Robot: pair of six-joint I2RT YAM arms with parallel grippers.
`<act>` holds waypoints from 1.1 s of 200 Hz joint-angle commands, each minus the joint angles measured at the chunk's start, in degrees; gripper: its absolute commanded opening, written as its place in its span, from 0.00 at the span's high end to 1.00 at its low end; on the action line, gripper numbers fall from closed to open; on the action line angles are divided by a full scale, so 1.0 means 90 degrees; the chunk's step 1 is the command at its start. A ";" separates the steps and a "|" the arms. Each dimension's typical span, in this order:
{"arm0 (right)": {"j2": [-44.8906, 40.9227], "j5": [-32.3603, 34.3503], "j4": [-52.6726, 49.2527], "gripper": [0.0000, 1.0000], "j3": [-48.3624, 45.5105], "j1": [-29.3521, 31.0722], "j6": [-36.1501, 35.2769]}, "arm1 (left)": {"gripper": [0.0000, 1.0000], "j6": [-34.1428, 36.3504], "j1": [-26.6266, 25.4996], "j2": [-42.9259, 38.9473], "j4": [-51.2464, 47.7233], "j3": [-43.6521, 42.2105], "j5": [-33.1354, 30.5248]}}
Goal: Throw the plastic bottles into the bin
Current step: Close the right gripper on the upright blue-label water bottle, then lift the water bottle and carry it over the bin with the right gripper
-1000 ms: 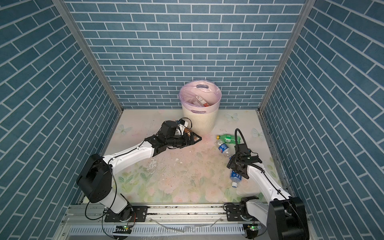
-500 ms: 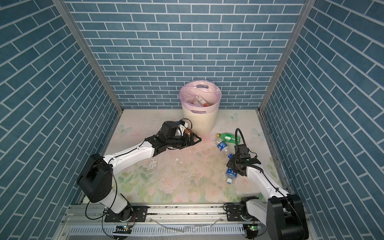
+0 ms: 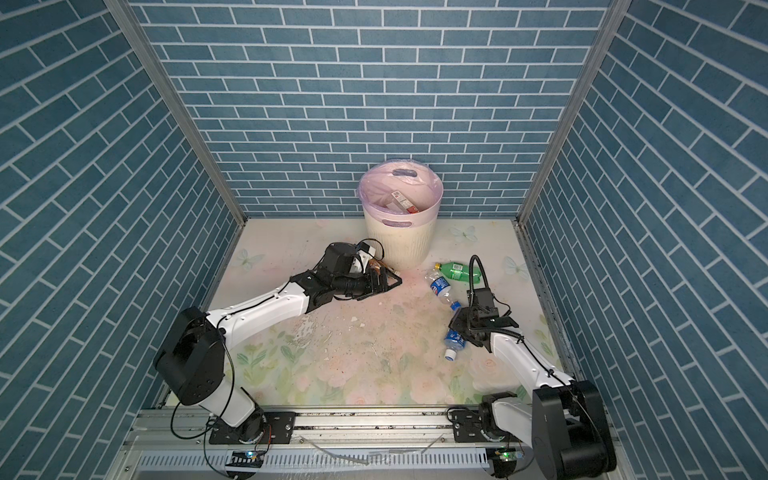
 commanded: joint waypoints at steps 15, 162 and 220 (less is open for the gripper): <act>0.0363 -0.0056 0.0015 0.51 -0.0032 0.0472 0.0493 | 0.01 0.0084 -0.0034 -0.0096 -0.0159 -0.0058 -0.0102; 0.1538 -0.0426 0.0609 0.53 0.1360 0.1317 0.0578 | 0.01 0.0494 0.0532 -0.0877 -0.1320 -0.0040 -0.0356; 0.1061 -0.0545 0.0089 0.53 0.2385 0.1337 -0.0071 | 0.01 0.0470 0.0544 -0.0956 -0.1647 0.0266 -0.0547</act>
